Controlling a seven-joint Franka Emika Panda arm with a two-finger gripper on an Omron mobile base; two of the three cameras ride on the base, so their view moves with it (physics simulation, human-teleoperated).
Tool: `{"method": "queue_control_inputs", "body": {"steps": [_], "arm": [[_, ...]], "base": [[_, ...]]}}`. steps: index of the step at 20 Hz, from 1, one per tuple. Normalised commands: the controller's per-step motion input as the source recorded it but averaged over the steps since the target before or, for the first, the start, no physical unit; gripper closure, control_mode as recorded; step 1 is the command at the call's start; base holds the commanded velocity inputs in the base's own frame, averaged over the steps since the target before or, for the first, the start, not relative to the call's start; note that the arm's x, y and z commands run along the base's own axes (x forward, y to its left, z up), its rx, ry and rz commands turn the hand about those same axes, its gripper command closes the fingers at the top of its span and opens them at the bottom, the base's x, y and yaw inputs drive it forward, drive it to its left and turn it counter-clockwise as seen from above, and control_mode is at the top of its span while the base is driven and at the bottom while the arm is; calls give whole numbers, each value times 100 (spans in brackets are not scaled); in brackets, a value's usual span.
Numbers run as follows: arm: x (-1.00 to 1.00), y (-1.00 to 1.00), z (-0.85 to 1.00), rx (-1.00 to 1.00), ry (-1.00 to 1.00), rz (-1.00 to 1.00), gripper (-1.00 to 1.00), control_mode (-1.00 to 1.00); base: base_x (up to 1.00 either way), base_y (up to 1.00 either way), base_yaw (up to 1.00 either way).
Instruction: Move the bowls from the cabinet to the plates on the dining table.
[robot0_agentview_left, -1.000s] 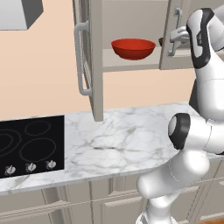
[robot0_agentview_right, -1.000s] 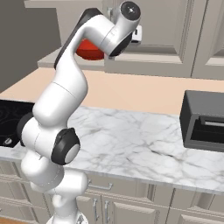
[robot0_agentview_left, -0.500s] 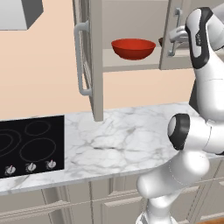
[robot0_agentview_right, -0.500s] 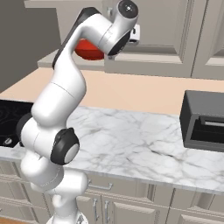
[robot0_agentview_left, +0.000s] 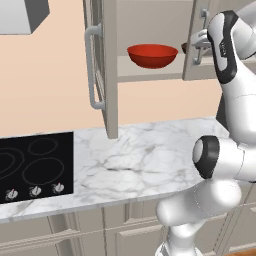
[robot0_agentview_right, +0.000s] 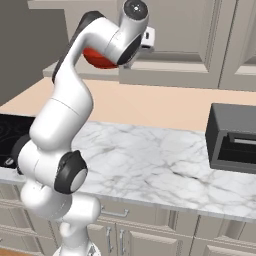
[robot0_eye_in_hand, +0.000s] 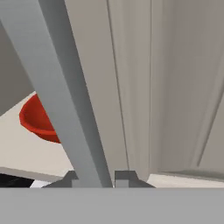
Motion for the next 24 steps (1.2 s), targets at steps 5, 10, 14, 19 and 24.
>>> {"method": "queue_control_inputs", "body": {"steps": [5, 10, 14, 19, 24], "arm": [[-10, -41, -1, 0, -4, -6, 100, -100], [-10, -62, -5, 0, -5, -2, 100, -100], [-25, -63, -1, 0, -1, -1, 100, -100], [-38, -60, 0, 0, 0, -1, 100, -100], [-50, -58, 0, 0, 0, -3, 100, -100]], "base": [[0, 0, 0], [0, 0, 0], [0, 0, 0], [0, 0, 0], [0, 0, 0]]}}
